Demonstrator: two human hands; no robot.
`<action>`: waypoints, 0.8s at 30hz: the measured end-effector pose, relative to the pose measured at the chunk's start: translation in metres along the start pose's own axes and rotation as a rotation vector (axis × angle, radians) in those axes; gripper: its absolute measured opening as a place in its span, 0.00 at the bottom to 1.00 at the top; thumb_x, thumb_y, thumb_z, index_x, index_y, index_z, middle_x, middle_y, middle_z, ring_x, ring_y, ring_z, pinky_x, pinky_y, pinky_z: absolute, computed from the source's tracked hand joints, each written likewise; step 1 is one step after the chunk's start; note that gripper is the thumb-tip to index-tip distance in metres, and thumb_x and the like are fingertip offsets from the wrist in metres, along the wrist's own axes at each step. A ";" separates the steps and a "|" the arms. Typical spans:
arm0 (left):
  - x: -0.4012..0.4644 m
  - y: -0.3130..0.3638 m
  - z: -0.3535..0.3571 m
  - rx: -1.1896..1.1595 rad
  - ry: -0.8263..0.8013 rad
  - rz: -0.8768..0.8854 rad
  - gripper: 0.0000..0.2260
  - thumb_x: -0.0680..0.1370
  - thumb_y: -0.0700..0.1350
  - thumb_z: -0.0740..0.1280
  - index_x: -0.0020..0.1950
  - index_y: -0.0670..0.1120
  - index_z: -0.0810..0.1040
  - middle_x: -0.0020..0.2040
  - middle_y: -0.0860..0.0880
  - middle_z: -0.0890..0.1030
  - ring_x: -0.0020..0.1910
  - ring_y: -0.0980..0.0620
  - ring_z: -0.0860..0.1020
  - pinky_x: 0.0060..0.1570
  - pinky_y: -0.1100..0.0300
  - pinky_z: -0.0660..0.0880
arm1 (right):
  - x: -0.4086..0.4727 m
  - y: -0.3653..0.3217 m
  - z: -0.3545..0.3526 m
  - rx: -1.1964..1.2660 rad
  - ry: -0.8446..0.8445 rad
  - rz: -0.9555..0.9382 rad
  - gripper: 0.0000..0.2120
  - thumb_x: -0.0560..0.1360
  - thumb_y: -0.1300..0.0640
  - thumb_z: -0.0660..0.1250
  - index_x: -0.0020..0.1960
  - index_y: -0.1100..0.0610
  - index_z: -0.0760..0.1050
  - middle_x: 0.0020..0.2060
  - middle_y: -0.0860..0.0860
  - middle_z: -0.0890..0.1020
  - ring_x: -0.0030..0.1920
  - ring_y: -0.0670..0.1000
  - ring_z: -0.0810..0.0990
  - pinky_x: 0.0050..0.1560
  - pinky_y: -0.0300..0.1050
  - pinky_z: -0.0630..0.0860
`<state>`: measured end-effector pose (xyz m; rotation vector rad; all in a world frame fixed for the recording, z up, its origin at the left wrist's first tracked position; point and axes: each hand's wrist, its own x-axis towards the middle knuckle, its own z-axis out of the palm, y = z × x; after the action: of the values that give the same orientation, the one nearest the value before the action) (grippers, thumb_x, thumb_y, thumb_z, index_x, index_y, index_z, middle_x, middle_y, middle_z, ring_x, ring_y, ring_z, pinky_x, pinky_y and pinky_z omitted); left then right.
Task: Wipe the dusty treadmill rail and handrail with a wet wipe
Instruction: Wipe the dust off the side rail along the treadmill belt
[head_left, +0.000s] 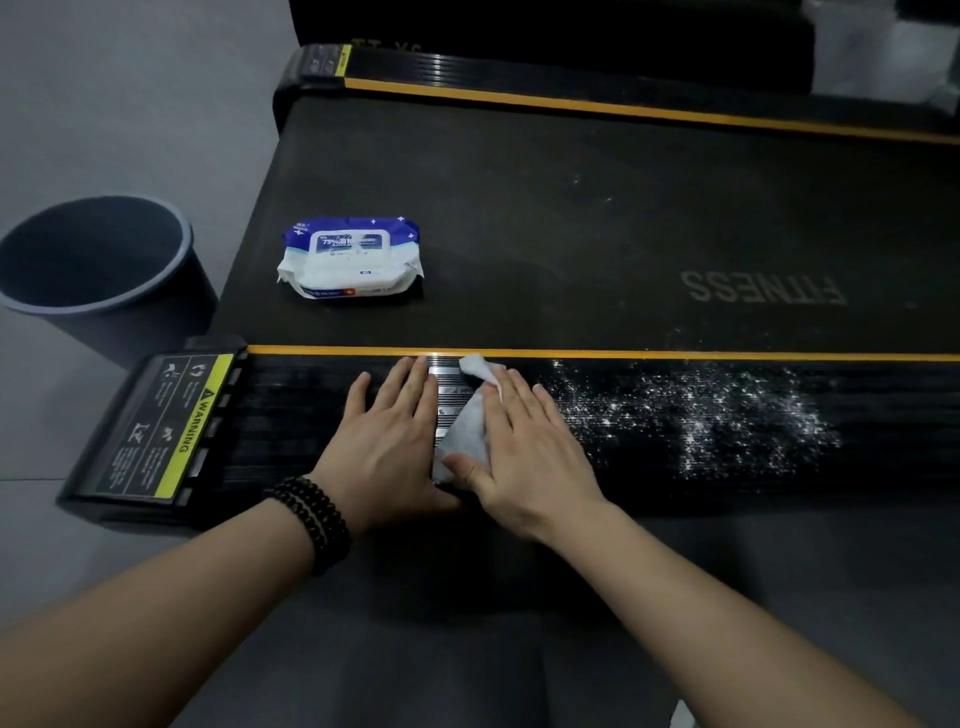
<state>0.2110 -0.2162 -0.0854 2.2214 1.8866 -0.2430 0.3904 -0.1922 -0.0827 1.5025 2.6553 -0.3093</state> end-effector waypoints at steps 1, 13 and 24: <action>0.000 0.004 0.001 0.002 0.003 0.012 0.57 0.70 0.77 0.59 0.82 0.41 0.39 0.82 0.44 0.37 0.81 0.46 0.36 0.79 0.40 0.43 | -0.006 0.000 -0.001 0.035 0.061 -0.001 0.46 0.75 0.29 0.37 0.81 0.60 0.46 0.81 0.55 0.44 0.80 0.50 0.38 0.78 0.49 0.37; 0.004 0.024 -0.002 0.048 -0.023 0.012 0.57 0.71 0.77 0.58 0.81 0.41 0.36 0.82 0.44 0.36 0.81 0.47 0.35 0.79 0.41 0.42 | -0.041 0.053 -0.015 0.040 0.221 0.132 0.43 0.78 0.30 0.37 0.81 0.61 0.47 0.81 0.54 0.46 0.80 0.50 0.40 0.78 0.49 0.39; 0.008 0.034 -0.014 0.114 -0.042 0.002 0.57 0.72 0.75 0.62 0.81 0.39 0.39 0.82 0.41 0.39 0.82 0.45 0.40 0.80 0.46 0.44 | -0.022 0.054 0.003 0.014 -0.014 0.140 0.51 0.70 0.24 0.32 0.80 0.61 0.35 0.79 0.56 0.35 0.78 0.51 0.31 0.78 0.50 0.35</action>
<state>0.2460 -0.2098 -0.0718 2.2716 1.8932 -0.4037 0.4485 -0.1846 -0.0899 1.6735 2.5262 -0.3281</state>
